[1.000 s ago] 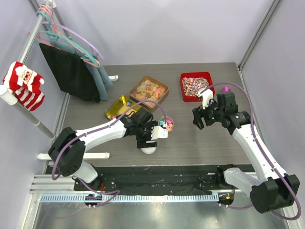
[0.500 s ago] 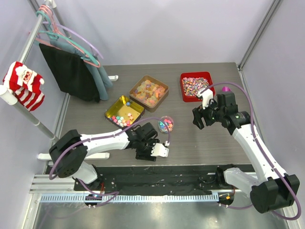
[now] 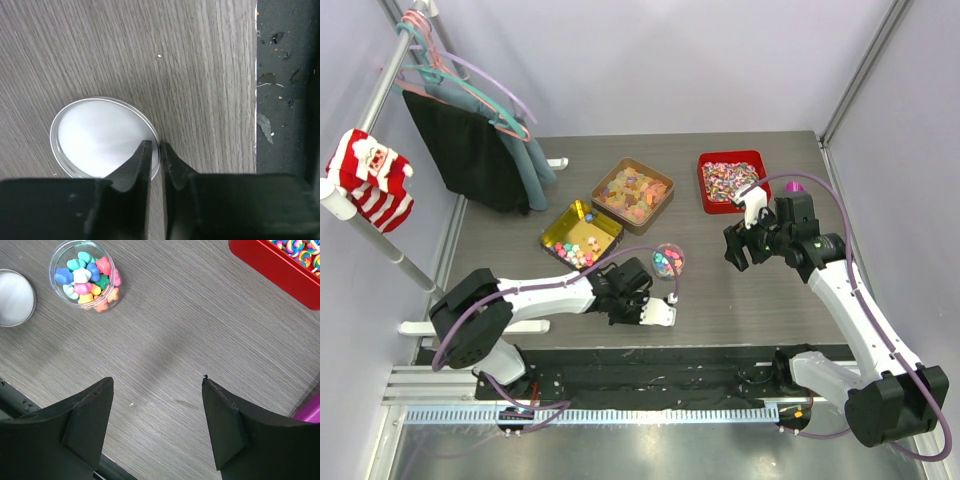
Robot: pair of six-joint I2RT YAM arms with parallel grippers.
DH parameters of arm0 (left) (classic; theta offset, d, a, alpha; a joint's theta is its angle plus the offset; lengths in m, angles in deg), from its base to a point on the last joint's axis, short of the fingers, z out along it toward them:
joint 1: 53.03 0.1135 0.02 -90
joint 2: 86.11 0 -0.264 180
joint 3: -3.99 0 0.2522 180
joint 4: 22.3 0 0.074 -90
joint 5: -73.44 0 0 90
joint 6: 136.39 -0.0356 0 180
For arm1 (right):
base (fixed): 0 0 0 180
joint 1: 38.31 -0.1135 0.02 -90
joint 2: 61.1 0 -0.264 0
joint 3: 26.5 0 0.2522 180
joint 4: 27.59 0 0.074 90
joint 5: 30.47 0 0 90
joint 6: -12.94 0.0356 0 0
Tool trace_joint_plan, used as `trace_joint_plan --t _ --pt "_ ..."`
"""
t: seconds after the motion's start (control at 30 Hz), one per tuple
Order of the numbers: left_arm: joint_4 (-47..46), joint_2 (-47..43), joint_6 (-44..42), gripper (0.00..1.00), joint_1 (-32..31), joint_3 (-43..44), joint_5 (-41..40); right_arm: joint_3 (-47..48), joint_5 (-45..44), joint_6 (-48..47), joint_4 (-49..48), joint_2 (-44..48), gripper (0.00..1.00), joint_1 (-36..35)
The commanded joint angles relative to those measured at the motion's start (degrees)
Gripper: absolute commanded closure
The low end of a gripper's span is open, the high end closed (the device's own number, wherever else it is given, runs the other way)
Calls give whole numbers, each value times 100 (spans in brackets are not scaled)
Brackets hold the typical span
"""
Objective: Pack the candies
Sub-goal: Pick up the bottle lid at the center of the board.
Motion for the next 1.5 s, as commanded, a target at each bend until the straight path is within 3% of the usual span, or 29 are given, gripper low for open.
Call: trace_joint_plan --t 0.0,0.17,0.23,0.4,0.5,0.63,0.73,0.87,1.17,1.47 --pt "-100 37 28 100 9 -27 25 19 81 -62 -174 33 24 -23" --pt "470 -252 11 100 78 359 488 27 73 -123 -191 86 24 -23" --pt "1120 -541 -60 100 298 876 832 27 55 -194 -200 173 24 -23" --pt "2851 -763 -358 100 1245 2552 2656 133 239 -518 -200 568 22 -154" --pt "3827 -640 -630 100 1511 3152 3283 326 501 -1009 -104 824 19 -312" --pt "5099 -228 -1157 100 1555 3724 3917 466 1150 -2438 79 1193 16 -514" --pt "5778 264 -1657 100 1599 4268 4373 765 1774 -3118 406 921 7 -664" --pt "6974 932 -2170 100 1643 4947 4744 897 1936 -3322 213 729 6 -1103" --pt "6967 1012 -2003 100 1678 5176 4815 968 1550 -3762 450 272 11 -2078" --pt "6967 1206 -1800 100 1670 5326 4920 1073 689 -3595 -261 -502 16 -2879"
